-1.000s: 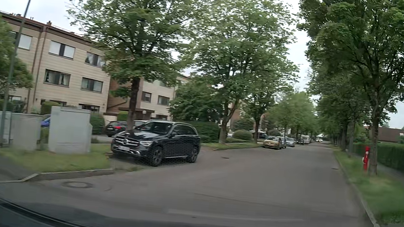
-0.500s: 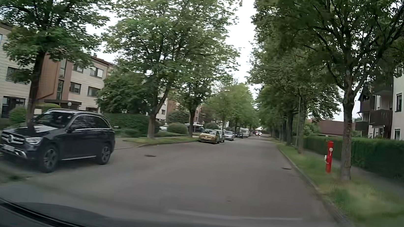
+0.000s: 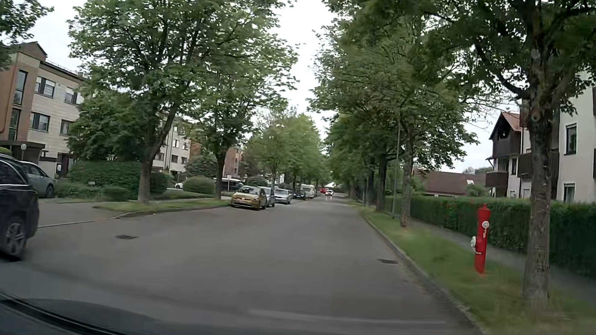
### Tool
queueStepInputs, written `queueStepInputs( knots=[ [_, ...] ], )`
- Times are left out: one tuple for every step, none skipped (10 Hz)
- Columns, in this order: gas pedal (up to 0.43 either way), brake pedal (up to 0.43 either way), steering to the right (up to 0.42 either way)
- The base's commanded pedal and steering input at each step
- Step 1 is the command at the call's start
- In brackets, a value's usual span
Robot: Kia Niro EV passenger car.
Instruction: Follow the waypoints while adhering to traffic rules and regulations
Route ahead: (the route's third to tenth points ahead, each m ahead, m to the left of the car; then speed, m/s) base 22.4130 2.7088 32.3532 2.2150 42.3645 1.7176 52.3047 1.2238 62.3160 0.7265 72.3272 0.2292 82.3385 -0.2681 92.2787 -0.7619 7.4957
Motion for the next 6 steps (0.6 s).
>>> queueStepInputs(
  knots=[
    [0.189, 0.000, 0.041],
    [0.189, 0.000, 0.028],
    [0.189, 0.000, 0.018],
    [0.177, 0.000, 0.011],
    [0.177, 0.000, 0.010],
    [0.169, 0.000, 0.010]
  ],
)
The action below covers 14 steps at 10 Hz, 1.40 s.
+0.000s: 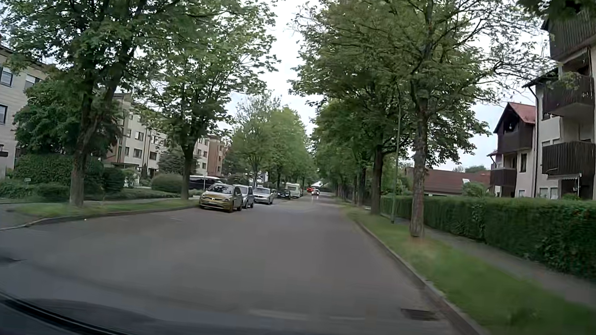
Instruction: Follow the waypoints while adhering to traffic rules and regulations
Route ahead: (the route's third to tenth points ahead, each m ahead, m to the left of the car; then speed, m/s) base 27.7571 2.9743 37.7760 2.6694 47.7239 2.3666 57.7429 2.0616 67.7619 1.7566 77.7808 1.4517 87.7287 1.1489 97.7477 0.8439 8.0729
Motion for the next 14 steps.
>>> queueStepInputs(
  knots=[
    [0.150, 0.000, 0.010],
    [0.150, 0.000, 0.009],
    [0.138, 0.000, 0.008],
    [0.138, 0.000, 0.007],
    [0.118, 0.000, 0.006],
    [0.110, 0.000, 0.005],
    [0.110, 0.000, 0.006],
    [0.098, 0.000, 0.006],
    [0.087, 0.000, 0.005],
    [0.087, 0.000, 0.005],
    [0.079, 0.000, 0.005],
    [0.059, 0.000, 0.005],
    [0.059, 0.000, 0.005],
    [0.047, 0.000, 0.004]
  ],
)
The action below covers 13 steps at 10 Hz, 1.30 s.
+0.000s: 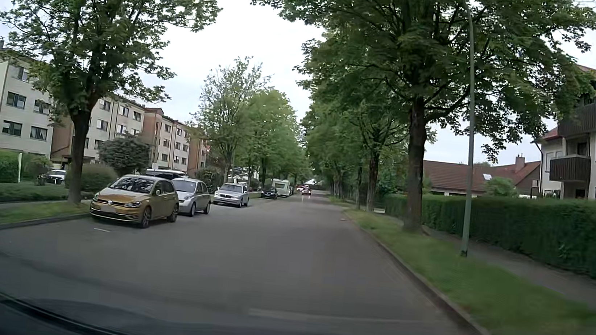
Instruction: Follow the waypoints while adhering to traffic rules and regulations
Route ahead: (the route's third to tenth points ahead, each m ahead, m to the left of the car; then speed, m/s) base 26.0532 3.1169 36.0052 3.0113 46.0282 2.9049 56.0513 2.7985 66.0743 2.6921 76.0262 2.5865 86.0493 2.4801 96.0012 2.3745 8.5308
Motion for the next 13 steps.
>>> queueStepInputs(
  knots=[
    [0.020, 0.000, 0.004],
    [0.000, 0.000, 0.004],
    [0.000, 0.000, 0.004],
    [0.000, 0.000, 0.004],
    [0.000, 0.000, 0.004],
    [0.000, 0.000, 0.004],
    [0.000, 0.000, 0.004],
    [0.000, 0.000, 0.004],
    [0.000, 0.000, 0.003],
    [0.000, 0.000, 0.001],
    [0.000, 0.000, -0.003],
    [0.000, 0.000, -0.005],
    [0.000, 0.000, -0.004]
  ],
)
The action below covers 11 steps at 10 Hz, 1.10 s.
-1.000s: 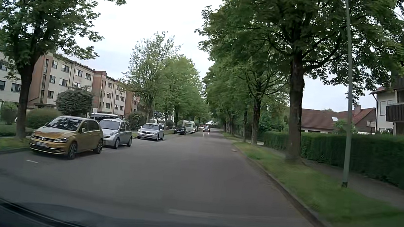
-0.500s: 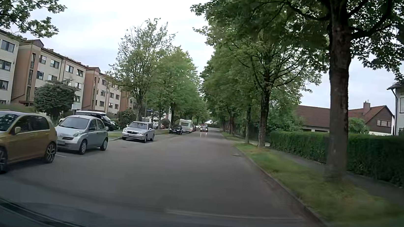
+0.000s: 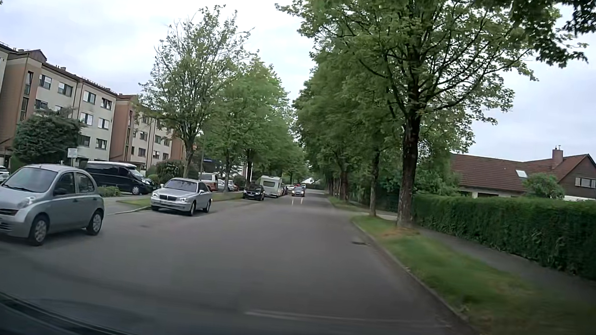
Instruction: Follow the waypoints while adhering to traffic rules and regulations
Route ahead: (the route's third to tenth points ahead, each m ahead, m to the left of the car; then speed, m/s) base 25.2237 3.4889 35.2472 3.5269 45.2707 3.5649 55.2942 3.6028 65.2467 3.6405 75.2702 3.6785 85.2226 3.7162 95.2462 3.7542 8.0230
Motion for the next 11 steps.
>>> queueStepInputs(
  knots=[
    [0.000, 0.006, -0.003],
    [0.000, 0.006, -0.002],
    [0.000, 0.006, -0.002],
    [0.000, 0.018, -0.001],
    [0.000, 0.030, -0.001],
    [0.000, 0.043, -0.001],
    [0.000, 0.055, -0.001],
    [0.000, 0.061, -0.001],
    [0.000, 0.067, -0.001],
    [0.000, 0.073, -0.001],
    [0.000, 0.079, -0.001]
  ],
)
